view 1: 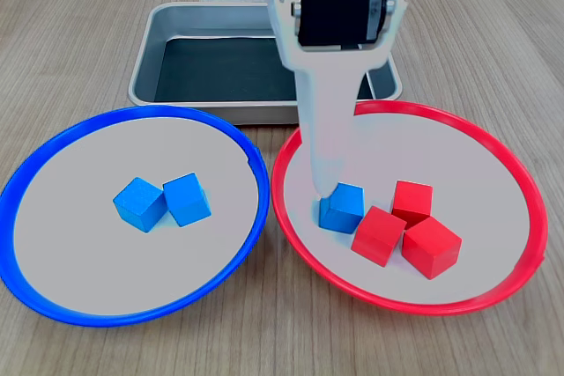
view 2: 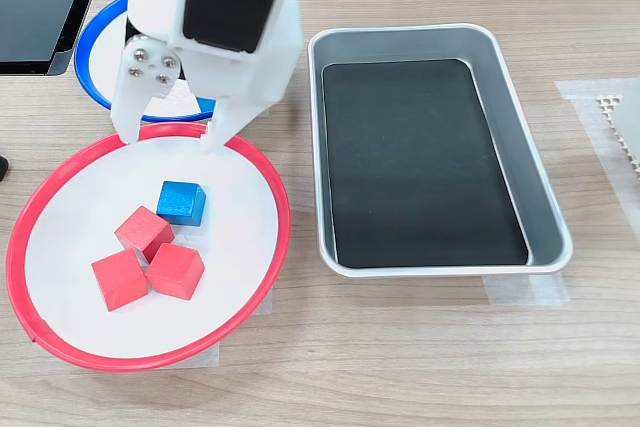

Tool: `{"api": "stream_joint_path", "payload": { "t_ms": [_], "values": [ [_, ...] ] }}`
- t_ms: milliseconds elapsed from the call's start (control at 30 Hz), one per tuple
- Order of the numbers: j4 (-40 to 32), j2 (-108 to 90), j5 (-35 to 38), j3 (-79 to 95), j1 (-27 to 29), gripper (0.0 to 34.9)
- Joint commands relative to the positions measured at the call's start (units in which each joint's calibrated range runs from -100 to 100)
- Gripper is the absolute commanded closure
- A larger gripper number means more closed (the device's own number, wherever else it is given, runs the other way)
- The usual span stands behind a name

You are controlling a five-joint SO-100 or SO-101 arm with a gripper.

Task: Relocate any misplaced blocks to their matching dishes.

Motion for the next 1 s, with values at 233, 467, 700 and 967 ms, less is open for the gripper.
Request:
{"api": "stream_joint_path", "payload": {
  "t_ms": [233,467,700,967],
  "values": [
    [0.7,2.1,-1.7,-4.7,-0.9,18.1],
    [2.5,5.9,-2.8,-8.4,-1.6,17.9],
    [3.8,7.2,-3.7,-8.6,-2.1,17.9],
    [3.9,9.9,-4.0,-10.4,-2.0,18.3]
  ]
}}
